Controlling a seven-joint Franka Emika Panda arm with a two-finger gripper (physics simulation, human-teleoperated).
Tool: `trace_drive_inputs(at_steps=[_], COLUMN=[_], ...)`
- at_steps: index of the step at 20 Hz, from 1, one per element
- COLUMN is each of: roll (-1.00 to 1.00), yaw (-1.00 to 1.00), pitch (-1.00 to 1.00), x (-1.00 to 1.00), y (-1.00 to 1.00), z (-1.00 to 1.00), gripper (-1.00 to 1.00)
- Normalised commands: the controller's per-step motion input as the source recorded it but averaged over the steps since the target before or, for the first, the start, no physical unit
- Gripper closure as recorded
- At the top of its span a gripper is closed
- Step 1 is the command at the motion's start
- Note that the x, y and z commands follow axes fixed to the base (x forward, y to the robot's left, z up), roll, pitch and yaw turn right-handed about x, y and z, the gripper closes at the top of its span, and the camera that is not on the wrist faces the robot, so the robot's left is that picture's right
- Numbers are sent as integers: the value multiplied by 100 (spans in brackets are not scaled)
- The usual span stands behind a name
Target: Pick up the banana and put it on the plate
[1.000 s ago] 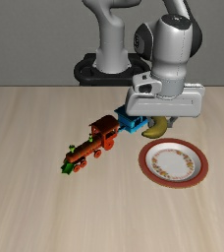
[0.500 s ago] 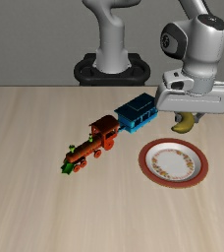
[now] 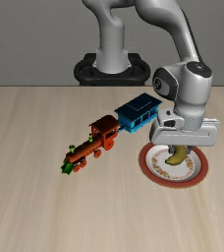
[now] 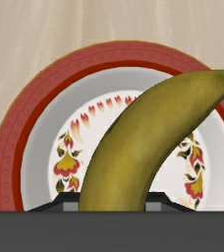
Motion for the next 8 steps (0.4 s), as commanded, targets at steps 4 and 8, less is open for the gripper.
trace_drive_inputs(at_steps=[4, 8], roll=[0, 0], yaw=[0, 0], pitch=[0, 0], x=[0, 0], y=[0, 0], z=[0, 0], gripper=[-100, -100])
